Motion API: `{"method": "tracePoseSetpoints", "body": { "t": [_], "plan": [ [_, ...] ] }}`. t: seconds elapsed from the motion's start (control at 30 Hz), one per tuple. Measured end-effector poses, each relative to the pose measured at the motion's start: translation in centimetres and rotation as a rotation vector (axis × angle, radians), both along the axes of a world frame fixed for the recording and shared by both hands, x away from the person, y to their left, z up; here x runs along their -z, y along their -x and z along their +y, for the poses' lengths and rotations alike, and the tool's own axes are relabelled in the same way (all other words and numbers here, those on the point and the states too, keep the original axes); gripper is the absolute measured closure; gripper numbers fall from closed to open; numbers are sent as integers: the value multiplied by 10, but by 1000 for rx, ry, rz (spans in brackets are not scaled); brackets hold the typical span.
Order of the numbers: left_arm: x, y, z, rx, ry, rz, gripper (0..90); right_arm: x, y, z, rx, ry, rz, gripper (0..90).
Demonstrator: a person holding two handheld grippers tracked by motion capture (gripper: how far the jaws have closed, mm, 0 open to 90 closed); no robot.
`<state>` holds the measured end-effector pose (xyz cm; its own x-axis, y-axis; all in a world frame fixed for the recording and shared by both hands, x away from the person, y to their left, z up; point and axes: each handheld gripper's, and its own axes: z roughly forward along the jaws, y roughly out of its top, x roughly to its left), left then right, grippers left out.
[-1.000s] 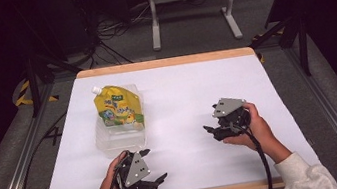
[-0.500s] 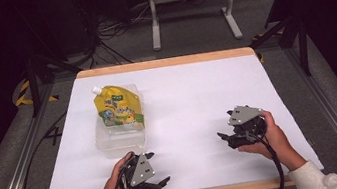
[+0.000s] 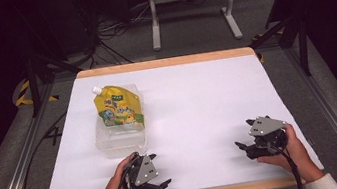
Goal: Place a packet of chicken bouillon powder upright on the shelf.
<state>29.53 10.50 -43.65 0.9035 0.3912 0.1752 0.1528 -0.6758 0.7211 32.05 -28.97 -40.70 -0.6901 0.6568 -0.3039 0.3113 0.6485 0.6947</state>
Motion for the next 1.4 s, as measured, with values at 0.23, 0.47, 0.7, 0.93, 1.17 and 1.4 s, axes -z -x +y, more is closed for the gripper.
{"method": "tracePoseSetpoints", "body": {
  "t": [0.23,0.47,0.7,0.93,1.17,1.4],
  "plan": [
    [4,-1,-1,2,-15,9,148,7,11,-17,33,-10,-10,201],
    [7,-1,0,5,-19,21,142,20,28,-40,85,-52,-18,189],
    [9,-4,0,11,-9,45,134,28,40,-57,131,-113,1,180],
    [12,-7,-3,25,-4,76,134,30,51,-68,172,-144,14,175],
    [13,-8,-4,26,-15,83,133,32,50,-68,174,-150,17,173],
    [13,-8,-3,23,-11,84,133,32,50,-67,172,-150,9,172]
  ]
}}
